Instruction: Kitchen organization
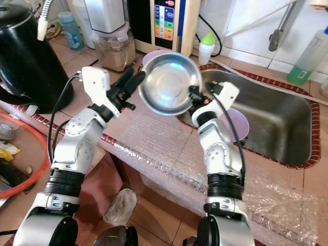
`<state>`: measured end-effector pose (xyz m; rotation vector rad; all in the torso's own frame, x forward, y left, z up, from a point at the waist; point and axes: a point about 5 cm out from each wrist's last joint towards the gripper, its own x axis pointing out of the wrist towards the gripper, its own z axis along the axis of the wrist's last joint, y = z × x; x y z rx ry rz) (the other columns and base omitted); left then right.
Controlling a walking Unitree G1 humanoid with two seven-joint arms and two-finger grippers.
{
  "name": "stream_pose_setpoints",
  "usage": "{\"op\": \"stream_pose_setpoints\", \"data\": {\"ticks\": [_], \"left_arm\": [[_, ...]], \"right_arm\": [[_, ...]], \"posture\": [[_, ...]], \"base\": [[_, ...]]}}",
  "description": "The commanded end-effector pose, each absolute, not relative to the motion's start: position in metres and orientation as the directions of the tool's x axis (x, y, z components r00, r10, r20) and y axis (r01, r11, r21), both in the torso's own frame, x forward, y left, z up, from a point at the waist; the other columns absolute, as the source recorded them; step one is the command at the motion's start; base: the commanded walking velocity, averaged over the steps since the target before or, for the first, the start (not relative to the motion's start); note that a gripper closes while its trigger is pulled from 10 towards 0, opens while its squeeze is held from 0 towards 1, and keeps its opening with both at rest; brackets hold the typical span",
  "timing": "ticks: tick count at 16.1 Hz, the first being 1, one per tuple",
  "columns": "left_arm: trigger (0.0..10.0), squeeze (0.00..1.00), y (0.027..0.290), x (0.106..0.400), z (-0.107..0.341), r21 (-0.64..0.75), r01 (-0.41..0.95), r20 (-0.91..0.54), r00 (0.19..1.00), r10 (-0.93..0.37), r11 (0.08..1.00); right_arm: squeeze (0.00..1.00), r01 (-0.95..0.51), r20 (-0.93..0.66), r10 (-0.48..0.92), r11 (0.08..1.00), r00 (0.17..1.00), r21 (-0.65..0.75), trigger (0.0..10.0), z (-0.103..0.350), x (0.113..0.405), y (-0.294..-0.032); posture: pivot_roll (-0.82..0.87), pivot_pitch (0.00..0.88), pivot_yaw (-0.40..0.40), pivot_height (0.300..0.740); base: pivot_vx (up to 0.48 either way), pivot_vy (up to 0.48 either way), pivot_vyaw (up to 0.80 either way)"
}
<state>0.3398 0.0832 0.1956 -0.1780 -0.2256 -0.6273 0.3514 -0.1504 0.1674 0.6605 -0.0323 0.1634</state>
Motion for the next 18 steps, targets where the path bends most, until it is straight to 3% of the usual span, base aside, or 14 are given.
{"op": "stream_pose_setpoints", "data": {"ticks": [1, 4, 6, 8, 11, 14, 15, 16, 17, 18], "left_arm": [[10.0, 1.0, 0.083, 0.336, 0.196, -0.056, 0.61, 0.262, 0.773, -0.578, 0.791], [10.0, 1.0, 0.079, 0.323, 0.186, -0.043, 0.663, 0.201, 0.738, -0.644, 0.747], [10.0, 1.0, 0.079, 0.307, 0.164, 0.0, 0.698, 0.091, 0.714, -0.695, 0.716], [10.0, 1.0, 0.079, 0.301, 0.157, 0.002, 0.704, 0.061, 0.709, -0.703, 0.71], [10.0, 1.0, 0.077, 0.29, 0.149, 0.015, 0.717, 0.018, 0.696, -0.718, 0.697], [10.0, 1.0, 0.075, 0.285, 0.147, 0.025, 0.725, -0.001, 0.688, -0.725, 0.688], [10.0, 1.0, 0.073, 0.285, 0.147, 0.035, 0.73, -0.01, 0.683, -0.731, 0.682], [10.0, 1.0, 0.072, 0.285, 0.146, 0.044, 0.737, -0.019, 0.676, -0.737, 0.675], [10.0, 1.0, 0.072, 0.284, 0.146, 0.05, 0.739, -0.025, 0.673, -0.739, 0.672], [10.0, 1.0, 0.072, 0.283, 0.146, 0.051, 0.739, -0.03, 0.673, -0.739, 0.671]], "right_arm": [[0.0, -0.157, 0.12, 0.106, 0.777, 0.987, 0.61, 0.0, 0.178, 0.355, -0.156], [0.0, -0.104, 0.148, 0.031, 0.848, 0.989, 0.52, 0.0, 0.187, 0.359, -0.178], [0.0, 0.056, 0.122, -0.111, 0.921, 0.986, 0.385, 0.0, 0.187, 0.364, -0.213], [0.0, 0.153, 0.076, -0.181, 0.948, 0.98, 0.28, 0.0, 0.177, 0.366, -0.226], [0.0, 0.387, -0.091, -0.377, 0.911, 0.922, 0.144, 0.0, 0.14, 0.358, -0.255], [0.0, 0.426, -0.151, -0.409, 0.899, 0.9, 0.099, 0.0, 0.122, 0.358, -0.252], [0.0, 0.447, -0.199, -0.426, 0.892, 0.883, 0.071, 0.9, 0.112, 0.357, -0.249], [0.0, 0.465, -0.239, -0.438, 0.883, 0.866, 0.066, 4.2, 0.105, 0.355, -0.247], [0.0, 0.493, -0.293, -0.455, 0.867, 0.841, 0.07, 8.5, 0.095, 0.353, -0.245], [0.0, 0.499, -0.312, -0.451, 0.862, 0.836, 0.09, 10.0, 0.091, 0.352, -0.243]], "posture": [[0.0, 0.018, 0.039, 0.74], [0.01, 0.026, 0.042, 0.74], [0.01, 0.046, 0.048, 0.74], [0.02, 0.059, 0.05, 0.74], [0.03, 0.082, 0.049, 0.74], [0.03, 0.089, 0.053, 0.74], [0.03, 0.093, 0.055, 0.74], [0.03, 0.093, 0.055, 0.74], [0.03, 0.093, 0.055, 0.74], [0.03, 0.093, 0.055, 0.74]], "base": [[0.0, 0.0, 0.0], [0.0, 0.0, 0.0], [0.0, 0.0, 0.0], [0.0, 0.0, 0.0], [0.0, 0.0, 0.0], [0.0, 0.0, 0.0], [0.0, 0.0, 0.0], [0.0, 0.0, 0.0], [0.0, 0.0, 0.0], [0.0, 0.0, 0.0]]}}
